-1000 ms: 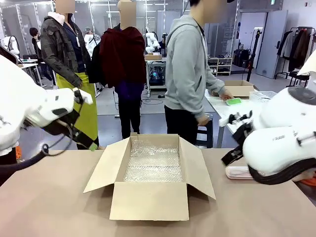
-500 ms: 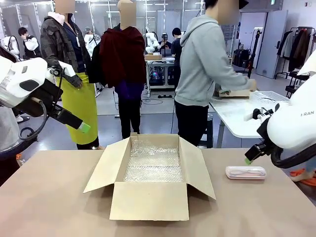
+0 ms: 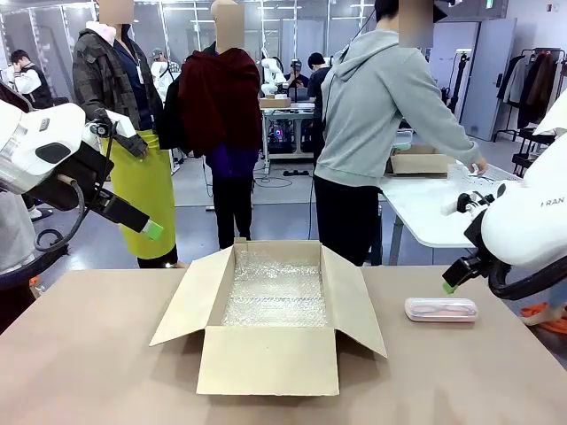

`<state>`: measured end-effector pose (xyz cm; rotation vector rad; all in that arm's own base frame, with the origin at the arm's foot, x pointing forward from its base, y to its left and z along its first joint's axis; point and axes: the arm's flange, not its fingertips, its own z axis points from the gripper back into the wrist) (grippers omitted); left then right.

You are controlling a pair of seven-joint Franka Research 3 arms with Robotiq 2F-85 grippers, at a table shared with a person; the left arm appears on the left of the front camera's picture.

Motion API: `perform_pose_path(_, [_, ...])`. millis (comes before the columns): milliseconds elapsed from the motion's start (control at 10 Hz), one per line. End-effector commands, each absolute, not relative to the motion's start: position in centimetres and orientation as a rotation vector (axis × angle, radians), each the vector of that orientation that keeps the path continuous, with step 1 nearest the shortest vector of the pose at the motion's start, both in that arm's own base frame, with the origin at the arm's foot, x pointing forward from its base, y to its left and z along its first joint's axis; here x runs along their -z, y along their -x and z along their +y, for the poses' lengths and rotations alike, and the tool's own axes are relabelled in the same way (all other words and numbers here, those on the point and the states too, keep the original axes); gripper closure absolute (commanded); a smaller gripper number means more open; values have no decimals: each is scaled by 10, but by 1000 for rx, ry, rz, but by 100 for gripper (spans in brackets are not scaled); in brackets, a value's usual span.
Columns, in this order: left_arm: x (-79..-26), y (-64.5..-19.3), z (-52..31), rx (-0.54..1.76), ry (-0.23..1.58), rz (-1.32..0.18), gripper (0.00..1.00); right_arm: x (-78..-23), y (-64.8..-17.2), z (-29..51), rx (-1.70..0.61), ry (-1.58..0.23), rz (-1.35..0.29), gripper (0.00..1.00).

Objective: Pack the glasses set securely to prepare it for shipping.
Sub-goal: Place the Glasses case inside the Package Box.

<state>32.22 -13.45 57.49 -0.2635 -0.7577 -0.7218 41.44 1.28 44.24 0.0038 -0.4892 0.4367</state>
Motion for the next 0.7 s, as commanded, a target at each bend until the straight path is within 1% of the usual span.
perform_pose_path(0, [-576,-323,-133,728,257,-765,0,-443,-414,12,-434,-4,-490,0])
perform_pose_path(100, [-576,-323,-133,728,257,-765,0,-456,-437,5,-457,-55,-417,0])
perform_pose_path(200, [-576,-323,-133,728,257,-765,0,-468,-453,2,-561,-81,-372,0])
perform_pose_path(300, [-576,-323,-133,728,257,-765,0,-476,-476,2,-628,-47,-363,0])
perform_pose_path(400, [-576,-323,-133,728,257,-765,0,-481,-498,3,-658,-36,-330,0])
perform_pose_path(500, [-576,-323,-133,728,257,-765,0,-486,-510,4,-615,-25,-321,0])
perform_pose_path(600, [-576,-323,-133,728,257,-765,0,-489,-517,7,-620,-16,-312,0])
